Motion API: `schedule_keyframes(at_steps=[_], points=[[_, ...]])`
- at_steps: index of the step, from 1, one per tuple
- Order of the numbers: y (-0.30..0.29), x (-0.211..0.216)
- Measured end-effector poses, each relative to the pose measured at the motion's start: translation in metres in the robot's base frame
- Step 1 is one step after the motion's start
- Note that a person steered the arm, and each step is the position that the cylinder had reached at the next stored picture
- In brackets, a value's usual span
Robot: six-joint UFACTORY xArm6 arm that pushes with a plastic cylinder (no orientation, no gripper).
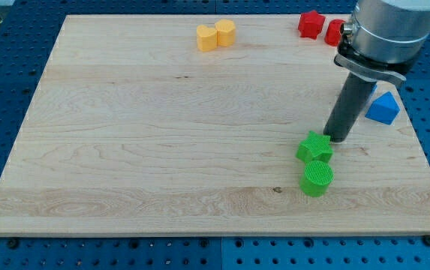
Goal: Place the green star above the green circle
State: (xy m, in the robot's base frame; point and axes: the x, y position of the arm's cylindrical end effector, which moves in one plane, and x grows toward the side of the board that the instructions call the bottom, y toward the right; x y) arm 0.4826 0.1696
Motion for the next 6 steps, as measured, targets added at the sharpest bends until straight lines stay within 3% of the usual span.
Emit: schedule_keyframes(at_steps=[6], points=[[-0.023,0.007]])
